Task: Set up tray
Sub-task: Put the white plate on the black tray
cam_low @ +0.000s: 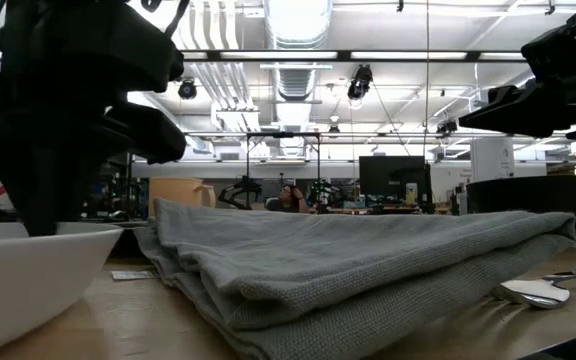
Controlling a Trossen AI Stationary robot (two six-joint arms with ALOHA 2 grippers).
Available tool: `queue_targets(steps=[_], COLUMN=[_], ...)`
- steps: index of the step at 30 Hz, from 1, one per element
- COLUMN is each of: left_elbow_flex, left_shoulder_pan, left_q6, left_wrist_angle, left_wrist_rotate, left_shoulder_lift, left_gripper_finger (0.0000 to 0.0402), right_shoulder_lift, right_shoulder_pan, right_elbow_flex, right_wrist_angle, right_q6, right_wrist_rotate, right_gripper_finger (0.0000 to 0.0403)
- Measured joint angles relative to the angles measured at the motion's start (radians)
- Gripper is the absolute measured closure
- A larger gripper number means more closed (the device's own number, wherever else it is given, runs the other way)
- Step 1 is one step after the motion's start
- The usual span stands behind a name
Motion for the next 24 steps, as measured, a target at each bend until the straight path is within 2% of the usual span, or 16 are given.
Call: queue_targets(steps=[11, 19, 24], left_elbow_flex=[0.034, 0.106, 0.172], left_shoulder_pan=[0.000, 0.000, 0.007], left_q6=[0.116, 0.158, 0.281], left_wrist_angle=[-0.011, -0.132, -0.172], left_wrist_rotate=[0.087, 0.092, 0.093], left_shoulder_lift=[0.000, 0.000, -0.016], left_gripper_finger=[0.0401, 0.0401, 0.0401], right_shoulder_lift=[0.000, 0.000, 0.000], right_shoulder_pan=[0.000, 0.000, 0.000], right_elbow_flex=[0.000, 0.000, 0.000], right_wrist_angle=[0.000, 0.000, 0.000], right_q6=[0.000, 0.000, 0.000], right_wrist_rotate=[0.000, 0.000, 0.000], right_gripper_finger=[0.0280, 0.0280, 0.0280])
